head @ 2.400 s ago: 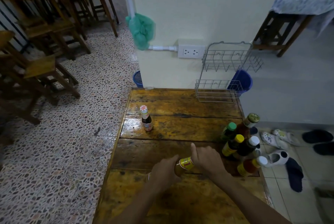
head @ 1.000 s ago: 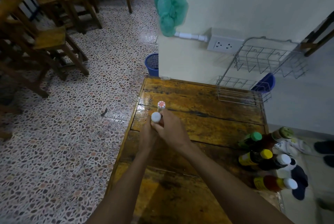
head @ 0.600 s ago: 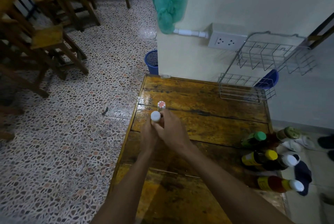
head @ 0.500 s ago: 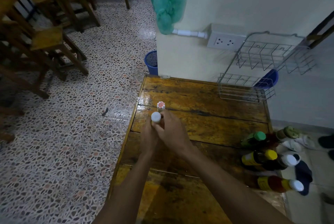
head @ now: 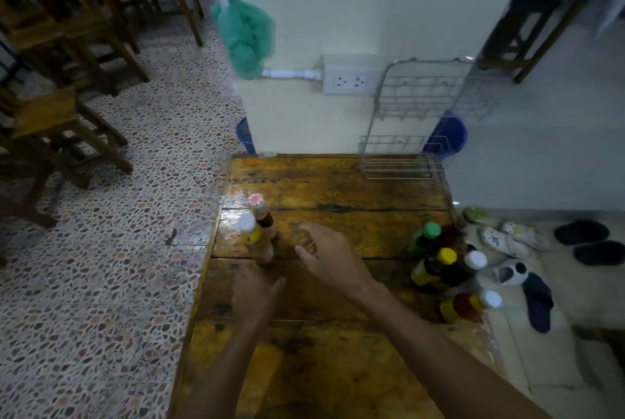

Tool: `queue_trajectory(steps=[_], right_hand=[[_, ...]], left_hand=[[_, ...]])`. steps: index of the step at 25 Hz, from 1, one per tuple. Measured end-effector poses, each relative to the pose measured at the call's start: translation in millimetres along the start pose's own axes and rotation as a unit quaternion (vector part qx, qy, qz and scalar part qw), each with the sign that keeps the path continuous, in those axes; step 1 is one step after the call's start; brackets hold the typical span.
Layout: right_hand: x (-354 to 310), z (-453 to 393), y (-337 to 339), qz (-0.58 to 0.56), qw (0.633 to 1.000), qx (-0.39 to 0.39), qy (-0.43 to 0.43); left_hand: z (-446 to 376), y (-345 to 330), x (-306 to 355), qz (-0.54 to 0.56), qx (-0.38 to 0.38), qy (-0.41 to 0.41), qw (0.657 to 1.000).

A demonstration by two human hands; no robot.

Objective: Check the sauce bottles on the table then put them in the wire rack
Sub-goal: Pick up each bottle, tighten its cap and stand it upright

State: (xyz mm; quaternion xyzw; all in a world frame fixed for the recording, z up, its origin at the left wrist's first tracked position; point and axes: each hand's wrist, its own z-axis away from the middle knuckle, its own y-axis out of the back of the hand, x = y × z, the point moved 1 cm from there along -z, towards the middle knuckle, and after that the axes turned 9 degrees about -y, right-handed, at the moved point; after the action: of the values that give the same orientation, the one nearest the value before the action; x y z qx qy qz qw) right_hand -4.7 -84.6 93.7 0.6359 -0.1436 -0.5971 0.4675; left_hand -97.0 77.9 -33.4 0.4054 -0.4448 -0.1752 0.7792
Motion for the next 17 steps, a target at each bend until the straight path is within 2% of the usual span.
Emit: queue_trajectory(steps=[2, 3, 6, 10, 13, 17], right_hand=[[30.3, 28.5, 25.4, 0.028, 0.999, 0.020, -0.010], [44.8, 42.6, 38.5, 0.038, 0.999, 0.027, -0.017], [88.3, 87.4, 81.8, 0.064, 0.996, 0.055, -0.039], [138.2, 137.4, 133.3, 0.120, 0.984, 0.121, -0.047], [178.9, 162.6, 155.0, 0.203, 0.964, 0.163, -0.046], [221.0, 173.3, 154.8, 0.283, 0.953, 0.100, -0.040]], left_hand=[[38.7, -29.6, 22.3, -0.096, -0.017, -0.007, 0.995], [57.9, -42.2, 39.5, -0.108, -0.018, -0.047, 0.993], [101.2, -92.3, 104.0, -0.090, -0.089, -0.192, 0.973], [126.8, -156.3, 192.5, -0.024, -0.205, -0.257, 0.944], [142.7, -191.1, 240.6, 0.047, -0.210, -0.284, 0.935], [145.9, -214.0, 264.5, 0.098, -0.156, -0.254, 0.950]])
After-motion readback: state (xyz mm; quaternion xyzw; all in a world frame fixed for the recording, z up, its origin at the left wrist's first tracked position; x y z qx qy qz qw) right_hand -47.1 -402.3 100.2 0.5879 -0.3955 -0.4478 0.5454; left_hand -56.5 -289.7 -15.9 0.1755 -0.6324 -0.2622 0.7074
